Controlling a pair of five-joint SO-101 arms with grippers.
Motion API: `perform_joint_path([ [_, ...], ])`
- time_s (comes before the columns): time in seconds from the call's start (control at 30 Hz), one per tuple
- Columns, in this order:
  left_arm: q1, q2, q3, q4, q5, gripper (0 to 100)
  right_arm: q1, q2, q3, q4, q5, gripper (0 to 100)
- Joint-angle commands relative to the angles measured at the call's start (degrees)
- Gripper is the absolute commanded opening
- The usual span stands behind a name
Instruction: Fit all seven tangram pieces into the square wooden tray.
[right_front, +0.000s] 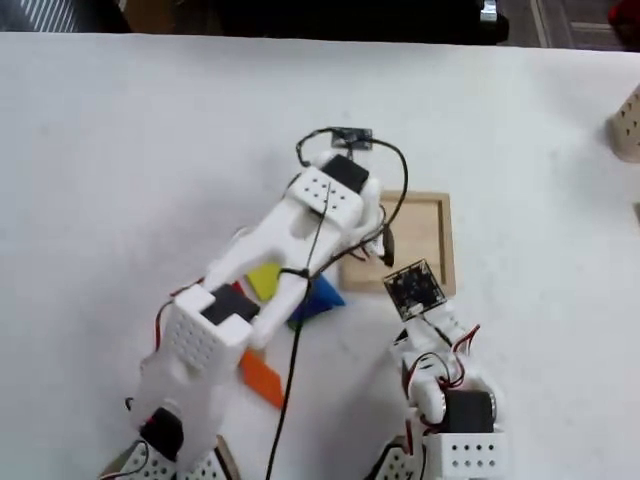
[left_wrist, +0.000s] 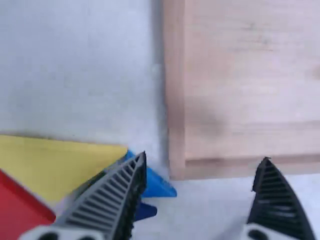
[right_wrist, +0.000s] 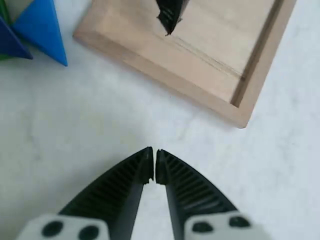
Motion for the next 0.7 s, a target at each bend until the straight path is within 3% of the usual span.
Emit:
perform_joint_path([
  [0.0, -3.82, -8.75, -3.25, 7.12, -6.51, 34, -0.22, -0.57, 0.44, -0.92, 0.70, 1.9],
  [0.3, -16.04, -15.60, -0.97, 14.68, -18.99, 33, -0.22, -0.57, 0.44, -0.92, 0.70, 1.9],
  [0.47, -16.92, -23.96, 8.79, 8.88, -25.85, 20, -0.22, -0.57, 0.44, -0.92, 0.70, 1.9],
  [0.67, -17.01, -39.08, 29.36, -2.81, -26.37, 21, -0.22, -0.57, 0.44, -0.92, 0.70, 1.9],
])
